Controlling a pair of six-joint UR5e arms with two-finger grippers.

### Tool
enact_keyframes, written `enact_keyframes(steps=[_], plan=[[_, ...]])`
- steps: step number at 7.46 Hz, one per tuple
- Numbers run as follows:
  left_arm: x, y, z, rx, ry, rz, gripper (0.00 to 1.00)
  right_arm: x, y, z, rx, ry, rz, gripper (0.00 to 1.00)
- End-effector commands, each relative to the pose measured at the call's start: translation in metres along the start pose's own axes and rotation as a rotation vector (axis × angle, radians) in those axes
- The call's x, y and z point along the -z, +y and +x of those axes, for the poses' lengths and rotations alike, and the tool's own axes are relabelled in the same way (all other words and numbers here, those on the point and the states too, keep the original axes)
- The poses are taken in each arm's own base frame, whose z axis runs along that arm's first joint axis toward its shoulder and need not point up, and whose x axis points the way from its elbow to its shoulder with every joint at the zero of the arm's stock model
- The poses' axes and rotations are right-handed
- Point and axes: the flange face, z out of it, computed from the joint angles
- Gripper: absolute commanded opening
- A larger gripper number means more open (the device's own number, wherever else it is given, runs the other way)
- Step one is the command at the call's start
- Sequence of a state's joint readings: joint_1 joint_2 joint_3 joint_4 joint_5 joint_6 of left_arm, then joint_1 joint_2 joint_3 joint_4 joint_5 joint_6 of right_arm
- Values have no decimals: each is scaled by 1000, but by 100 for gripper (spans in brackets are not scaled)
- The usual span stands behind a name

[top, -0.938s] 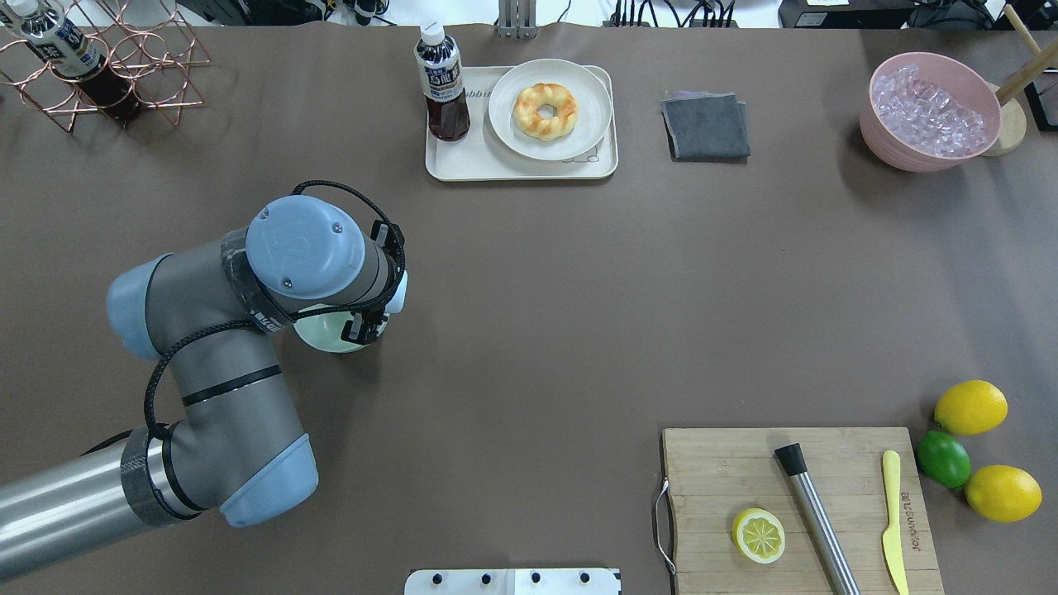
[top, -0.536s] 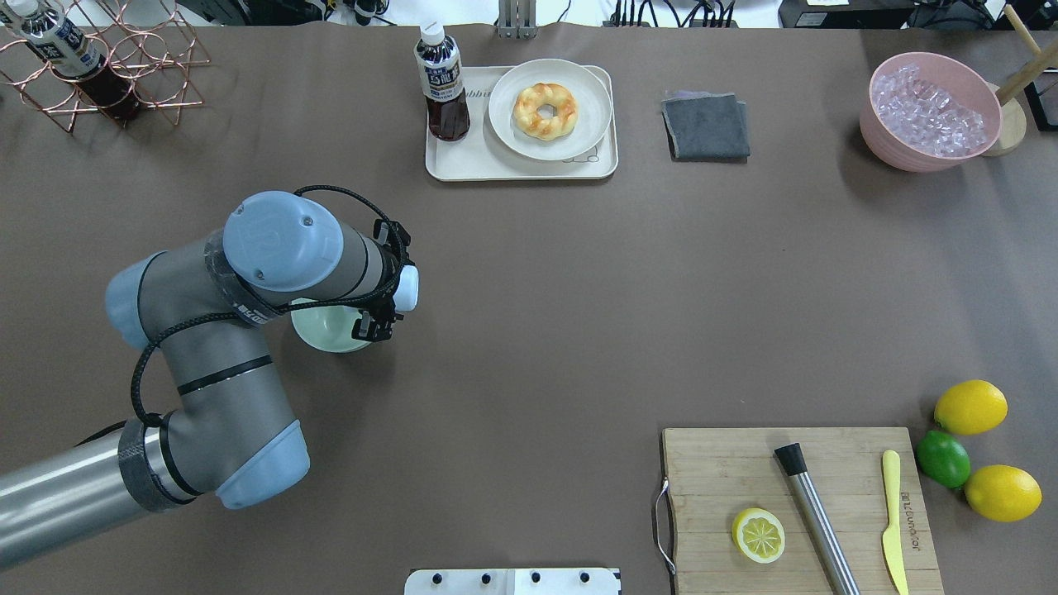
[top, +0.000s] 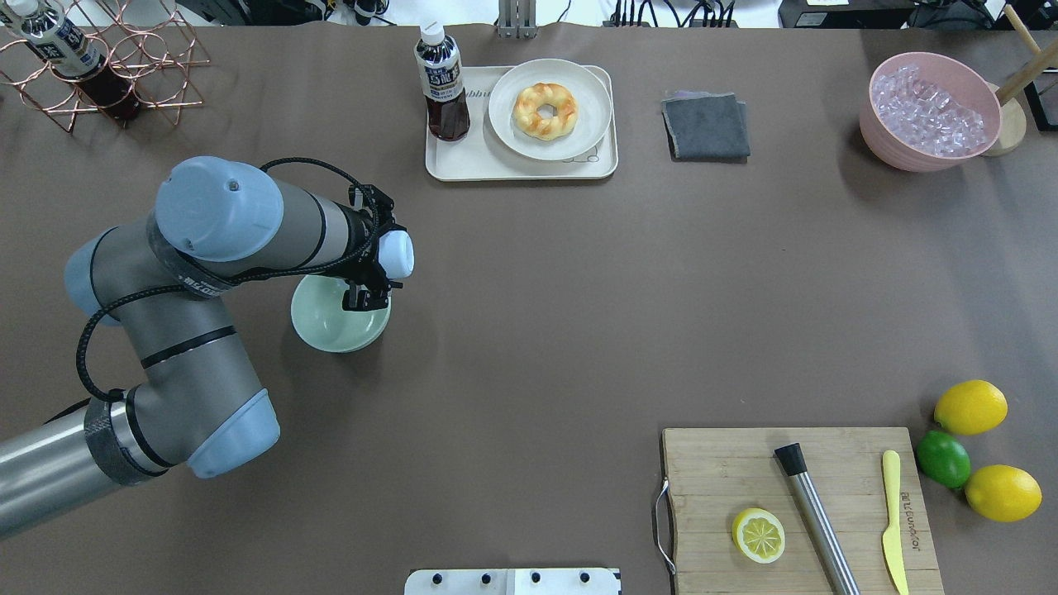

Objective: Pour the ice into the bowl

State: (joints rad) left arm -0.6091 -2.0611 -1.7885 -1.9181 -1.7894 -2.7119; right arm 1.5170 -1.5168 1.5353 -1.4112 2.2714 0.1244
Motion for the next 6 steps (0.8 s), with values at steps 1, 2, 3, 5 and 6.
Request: enact_keyframes(steps=[1, 2, 3, 5, 6], plan=[[-3, -14, 0, 106, 31, -50, 56, 4, -1, -3, 6, -1, 7, 99], [0, -13, 1, 152, 43, -70, 55, 6, 0, -2, 3, -2, 10, 99], [1, -20, -3, 179, 53, -103, 55, 6, 0, -1, -4, 0, 5, 99], [4, -26, -3, 207, 70, -150, 55, 9, -4, -2, -8, 12, 5, 99], [2, -22, -7, 214, 105, -180, 55, 10, -7, -4, -7, 12, 8, 99]])
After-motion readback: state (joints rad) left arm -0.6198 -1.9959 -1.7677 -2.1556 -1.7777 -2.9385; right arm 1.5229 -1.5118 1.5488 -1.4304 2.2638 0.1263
